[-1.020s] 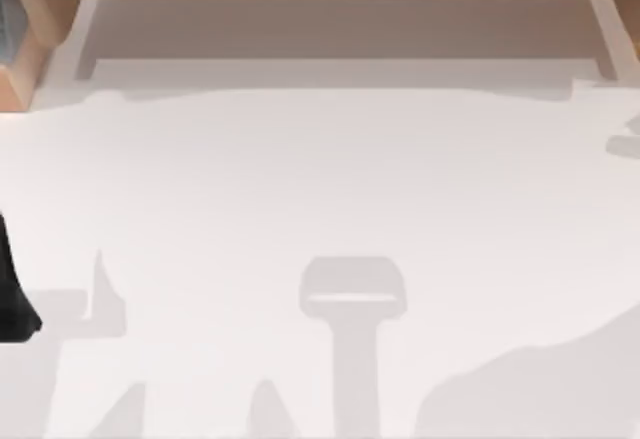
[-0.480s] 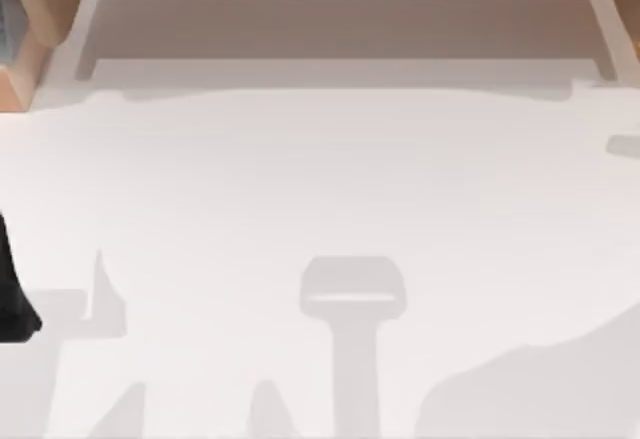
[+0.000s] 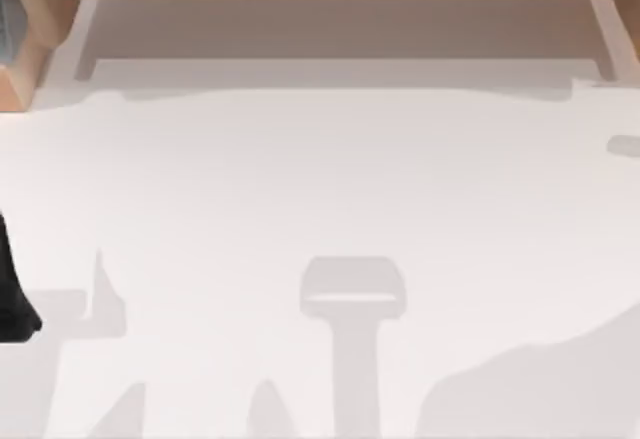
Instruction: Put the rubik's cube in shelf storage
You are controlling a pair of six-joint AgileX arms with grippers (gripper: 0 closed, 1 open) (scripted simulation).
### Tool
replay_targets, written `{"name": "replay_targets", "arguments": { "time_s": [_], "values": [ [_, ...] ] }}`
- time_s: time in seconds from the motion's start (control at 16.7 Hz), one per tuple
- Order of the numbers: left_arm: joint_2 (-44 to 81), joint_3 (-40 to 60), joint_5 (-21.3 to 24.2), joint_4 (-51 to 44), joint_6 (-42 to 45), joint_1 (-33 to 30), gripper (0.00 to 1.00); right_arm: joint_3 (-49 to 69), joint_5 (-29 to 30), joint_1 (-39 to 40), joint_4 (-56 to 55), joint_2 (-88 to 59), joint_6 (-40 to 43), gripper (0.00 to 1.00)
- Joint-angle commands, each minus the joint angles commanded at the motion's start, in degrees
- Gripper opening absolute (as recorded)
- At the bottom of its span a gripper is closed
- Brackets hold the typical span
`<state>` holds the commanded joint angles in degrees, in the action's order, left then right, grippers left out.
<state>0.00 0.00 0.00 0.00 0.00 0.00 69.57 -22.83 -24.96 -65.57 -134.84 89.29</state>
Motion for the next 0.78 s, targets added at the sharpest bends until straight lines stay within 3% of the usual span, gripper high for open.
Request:
{"name": "replay_targets", "arguments": {
  "time_s": [0.48,0.78],
  "values": [
    [0.0,0.0,0.0,0.0,0.0,0.0,1.0,-0.2,0.0,-0.3,0.0,0.1,-0.1,0.0],
    [0.0,0.0,0.0,0.0,0.0,0.0,1.0,-8.5,-2.0,-2.2,-4.4,3.6,-0.3,0.0]
  ]
}}
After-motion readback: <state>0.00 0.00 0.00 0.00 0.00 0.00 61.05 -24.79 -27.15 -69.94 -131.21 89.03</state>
